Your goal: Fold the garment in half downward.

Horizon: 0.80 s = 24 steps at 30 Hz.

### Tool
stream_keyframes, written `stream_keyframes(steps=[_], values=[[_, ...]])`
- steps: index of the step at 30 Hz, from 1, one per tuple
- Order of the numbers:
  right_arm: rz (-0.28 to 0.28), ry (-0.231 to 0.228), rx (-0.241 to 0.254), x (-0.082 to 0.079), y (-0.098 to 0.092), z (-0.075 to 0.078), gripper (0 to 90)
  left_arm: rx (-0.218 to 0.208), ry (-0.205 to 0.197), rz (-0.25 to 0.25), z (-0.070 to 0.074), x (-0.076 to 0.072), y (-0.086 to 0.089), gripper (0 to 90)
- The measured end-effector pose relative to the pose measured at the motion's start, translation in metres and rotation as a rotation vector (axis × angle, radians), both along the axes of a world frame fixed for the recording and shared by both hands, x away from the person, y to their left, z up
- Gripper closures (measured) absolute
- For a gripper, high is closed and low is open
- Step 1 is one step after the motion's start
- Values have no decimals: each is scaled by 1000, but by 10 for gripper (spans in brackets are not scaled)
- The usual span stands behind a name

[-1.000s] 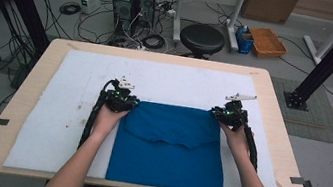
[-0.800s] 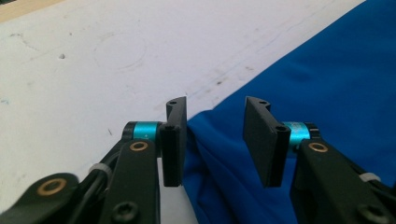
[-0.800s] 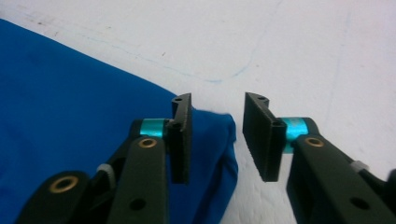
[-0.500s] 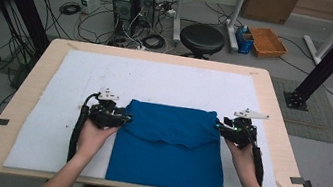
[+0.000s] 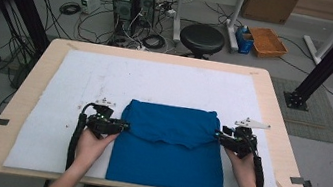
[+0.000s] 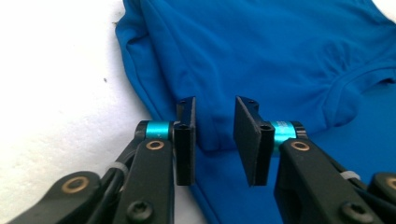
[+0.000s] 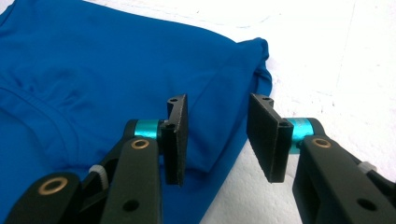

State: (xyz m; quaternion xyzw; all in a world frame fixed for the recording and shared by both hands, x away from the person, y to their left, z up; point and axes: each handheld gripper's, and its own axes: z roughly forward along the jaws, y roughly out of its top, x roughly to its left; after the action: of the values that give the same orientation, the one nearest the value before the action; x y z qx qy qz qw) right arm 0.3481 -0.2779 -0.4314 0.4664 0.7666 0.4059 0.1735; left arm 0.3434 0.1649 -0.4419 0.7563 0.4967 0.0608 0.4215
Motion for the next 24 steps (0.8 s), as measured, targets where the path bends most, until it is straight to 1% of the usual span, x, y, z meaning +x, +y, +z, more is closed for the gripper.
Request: stream_keyframes(steps=[4,7,8,10,13,16,17,21,24], values=[[-2,9,4,0,0,-1,596,6,5,-3,-1,1,-1,762],[2,4,6,0,1,-1,607,2,2,2,-1,0,-1,803],[3,5,8,0,1,-1,618,7,-4,-6,0,0,-1,817],[9,4,17,-2,0,0,651,9,-8,-7,0,0,-1,855],[5,13,29,-3,-3,0,685,6,-13,-6,1,0,-1,873],[-4,43,62,-4,-6,-1,685,4,-17,-7,1,-1,-1,876],[-2,43,65,-5,-7,-2,685,1,-20,-7,1,-1,-2,875],[-4,74,51,-3,-4,-6,685,-2,-22,-7,2,-1,-2,876],[-4,110,41,0,-3,-11,687,2,-27,-13,2,-1,-1,877]])
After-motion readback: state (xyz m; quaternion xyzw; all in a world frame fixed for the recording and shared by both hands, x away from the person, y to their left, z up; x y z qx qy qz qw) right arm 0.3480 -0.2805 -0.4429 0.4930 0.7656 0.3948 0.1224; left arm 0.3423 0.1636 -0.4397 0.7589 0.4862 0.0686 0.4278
